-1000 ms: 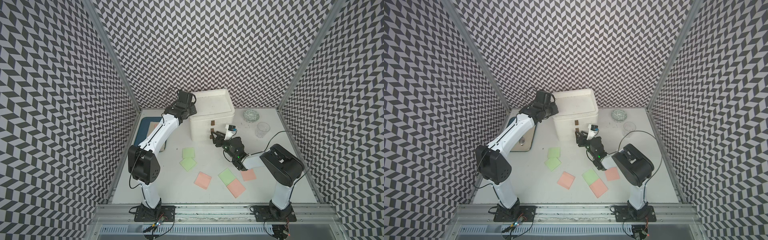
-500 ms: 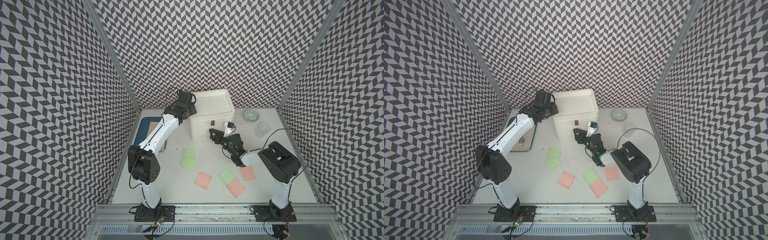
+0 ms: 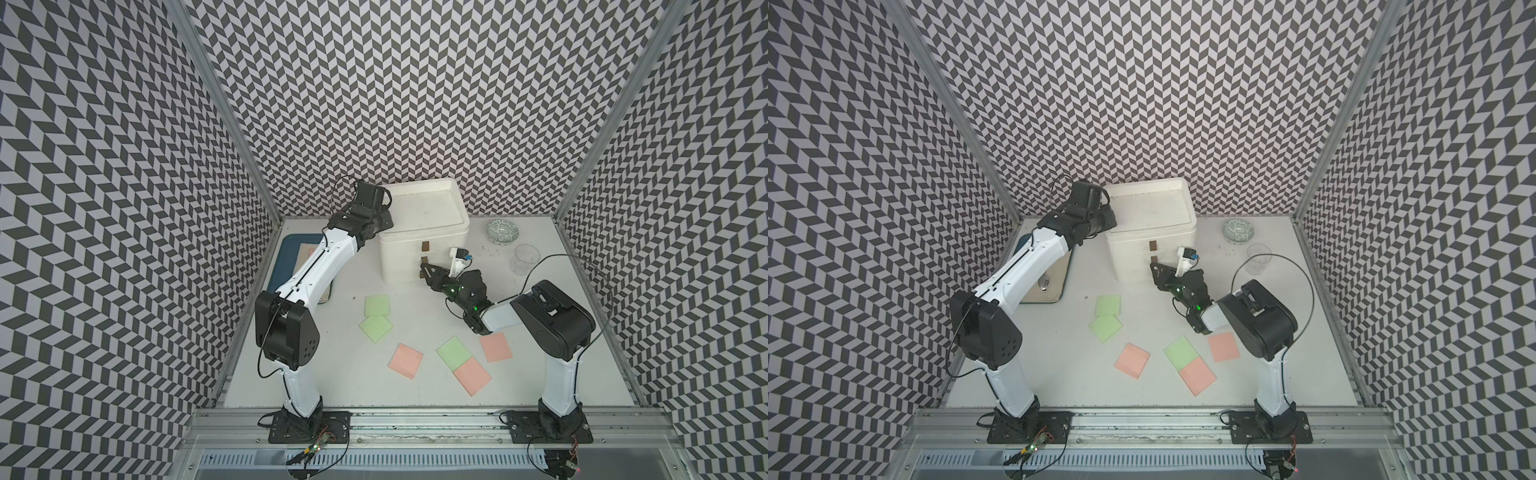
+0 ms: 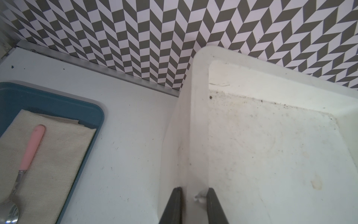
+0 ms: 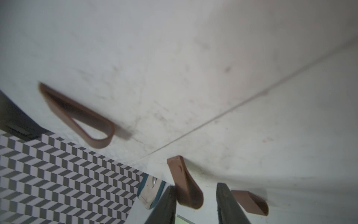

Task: Please put the sticky notes in the drawer by color
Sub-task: Open the drawer in the storage box.

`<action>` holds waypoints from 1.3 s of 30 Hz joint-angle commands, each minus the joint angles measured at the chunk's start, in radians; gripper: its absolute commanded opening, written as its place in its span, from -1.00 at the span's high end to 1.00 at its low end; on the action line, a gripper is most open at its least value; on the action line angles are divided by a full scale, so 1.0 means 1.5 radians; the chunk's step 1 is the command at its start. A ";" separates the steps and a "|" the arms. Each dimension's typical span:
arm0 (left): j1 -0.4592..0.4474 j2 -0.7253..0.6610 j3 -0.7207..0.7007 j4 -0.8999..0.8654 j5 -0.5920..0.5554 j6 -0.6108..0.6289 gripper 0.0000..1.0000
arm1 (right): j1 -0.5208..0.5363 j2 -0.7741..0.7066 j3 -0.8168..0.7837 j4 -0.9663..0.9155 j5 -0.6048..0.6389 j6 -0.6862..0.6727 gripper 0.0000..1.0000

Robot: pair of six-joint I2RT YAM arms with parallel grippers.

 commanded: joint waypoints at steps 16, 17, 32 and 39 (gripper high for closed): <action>-0.004 0.034 0.003 -0.009 0.104 -0.051 0.93 | 0.005 -0.102 -0.120 0.028 -0.085 0.025 0.90; -0.005 0.039 0.005 -0.007 0.105 -0.052 0.93 | 0.008 -0.114 -0.139 0.028 -0.090 0.029 0.90; -0.001 0.090 0.046 0.006 0.123 -0.057 0.93 | 0.089 -0.278 -0.262 -0.092 -0.072 0.021 0.80; 0.006 0.072 0.040 0.023 0.171 -0.041 0.77 | 0.085 -0.356 -0.238 -0.214 -0.027 -0.043 0.13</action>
